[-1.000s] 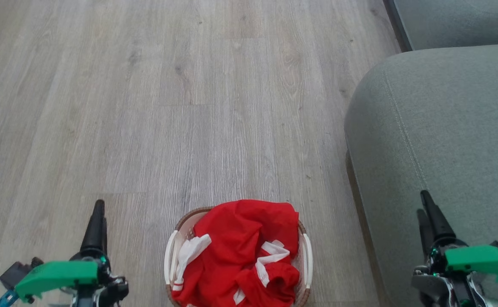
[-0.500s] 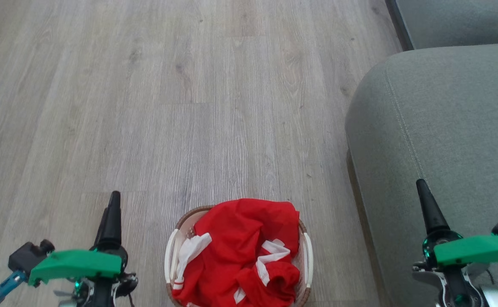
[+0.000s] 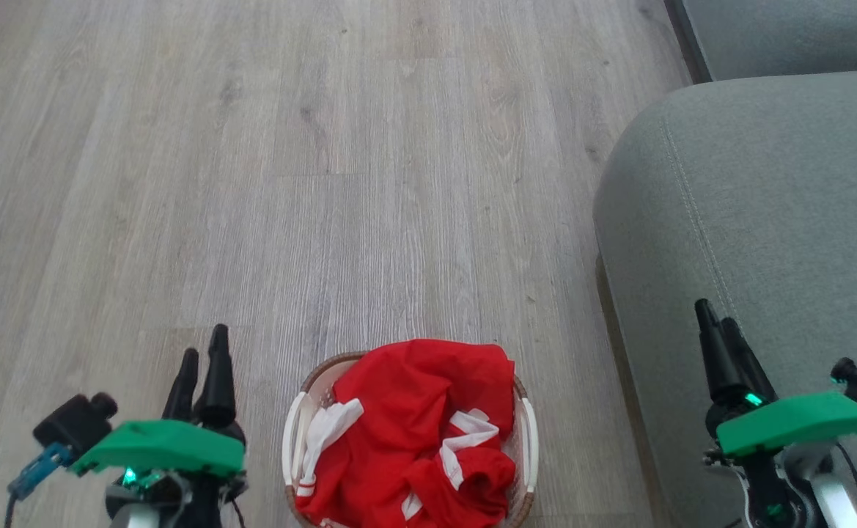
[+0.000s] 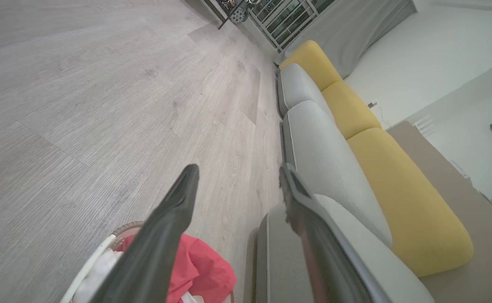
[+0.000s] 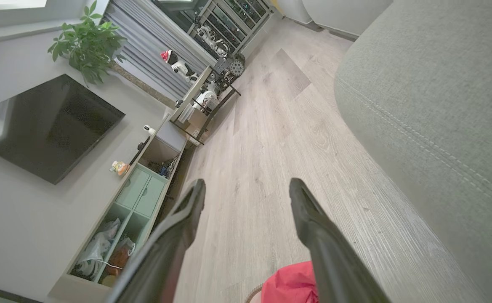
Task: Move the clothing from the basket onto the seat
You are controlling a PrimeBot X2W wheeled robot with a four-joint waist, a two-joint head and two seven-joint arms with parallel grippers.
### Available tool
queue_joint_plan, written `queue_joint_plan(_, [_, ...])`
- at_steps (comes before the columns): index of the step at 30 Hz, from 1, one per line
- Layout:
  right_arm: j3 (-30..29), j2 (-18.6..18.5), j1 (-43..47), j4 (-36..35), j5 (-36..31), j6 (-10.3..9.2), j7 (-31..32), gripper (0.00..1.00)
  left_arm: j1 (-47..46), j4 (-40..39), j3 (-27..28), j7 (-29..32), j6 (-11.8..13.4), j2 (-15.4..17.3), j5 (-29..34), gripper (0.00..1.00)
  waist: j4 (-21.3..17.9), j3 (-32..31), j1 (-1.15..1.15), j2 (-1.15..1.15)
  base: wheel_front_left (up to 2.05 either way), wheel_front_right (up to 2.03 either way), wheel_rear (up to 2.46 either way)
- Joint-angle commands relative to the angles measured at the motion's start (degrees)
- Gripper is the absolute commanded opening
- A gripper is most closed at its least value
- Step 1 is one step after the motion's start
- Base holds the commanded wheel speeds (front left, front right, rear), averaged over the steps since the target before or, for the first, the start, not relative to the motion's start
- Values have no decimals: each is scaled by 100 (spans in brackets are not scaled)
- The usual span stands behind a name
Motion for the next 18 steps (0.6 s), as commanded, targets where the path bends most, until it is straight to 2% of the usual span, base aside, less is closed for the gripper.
queue_joint_plan(1, [92, -144, -294, -269, -224, 0, -96, 100, -323, -256, 6, -99, 36, 73, 263, 100, 0, 4, 0, 0, 0, 0, 0])
queue_joint_plan(18, [341, -285, -309, -456, -1329, -1, -383, 100, -356, -428, -249, -384, 182, 85, 1465, 100, 19, -16, 0, 0, 0, 0, 0])
